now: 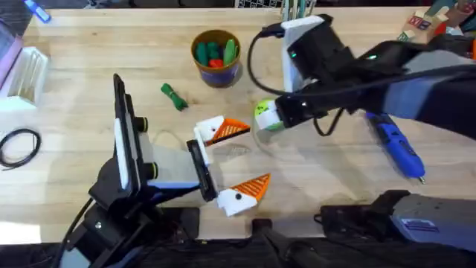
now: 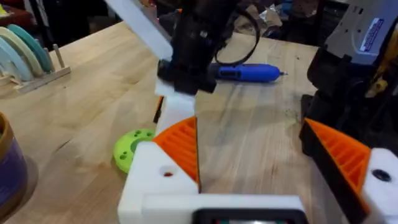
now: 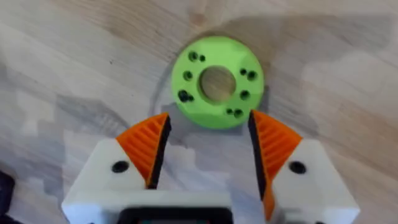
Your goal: Pick up the gripper from the table and insert it into the empty holder that is missing its gripper. Then pick up a screw, insert it into the mounting hole, and use the screwdriver to tighten it. Finally, clean up the table by picking up the vegetable and placing it into the bucket.
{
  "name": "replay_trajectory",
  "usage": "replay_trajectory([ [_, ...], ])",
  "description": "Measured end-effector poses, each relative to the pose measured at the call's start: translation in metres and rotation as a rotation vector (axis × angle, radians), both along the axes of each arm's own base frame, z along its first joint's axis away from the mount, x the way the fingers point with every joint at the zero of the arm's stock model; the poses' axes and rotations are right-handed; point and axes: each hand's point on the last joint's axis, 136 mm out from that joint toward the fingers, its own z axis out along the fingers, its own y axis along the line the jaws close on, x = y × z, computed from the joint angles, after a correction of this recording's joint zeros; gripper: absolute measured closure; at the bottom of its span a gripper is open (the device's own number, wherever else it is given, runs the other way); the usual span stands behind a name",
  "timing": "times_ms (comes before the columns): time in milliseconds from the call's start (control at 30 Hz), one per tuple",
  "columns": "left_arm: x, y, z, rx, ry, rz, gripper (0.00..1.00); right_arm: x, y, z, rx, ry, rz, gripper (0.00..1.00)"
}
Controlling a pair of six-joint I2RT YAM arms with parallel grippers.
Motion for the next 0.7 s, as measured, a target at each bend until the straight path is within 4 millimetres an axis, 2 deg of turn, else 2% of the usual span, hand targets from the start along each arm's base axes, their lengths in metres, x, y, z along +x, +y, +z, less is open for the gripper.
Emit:
replay_trajectory([
  [233, 0.0, 0.0, 0.0, 0.0, 0.0, 0.0, 0.015, 0.004, 0.023, -0.012, -0.021, -0.045, 0.09, 0.302],
  [367, 0.0, 0.0, 0.0, 0.0, 0.0, 0.0, 0.015, 0.006, 0.023, -0.016, -0.039, -0.05, 0.098, 0.428],
  [467, 0.0, 0.0, 0.0, 0.0, 0.0, 0.0, 0.015, 0.01, 0.024, -0.018, -0.041, -0.063, 0.102, 0.609],
  [500, 0.0, 0.0, 0.0, 0.0, 0.0, 0.0, 0.015, 0.01, 0.025, -0.018, -0.04, -0.065, 0.103, 0.641],
  [700, 0.0, 0.0, 0.0, 0.0, 0.0, 0.0, 0.015, 0.015, 0.028, -0.019, -0.034, -0.081, 0.107, 0.663],
])
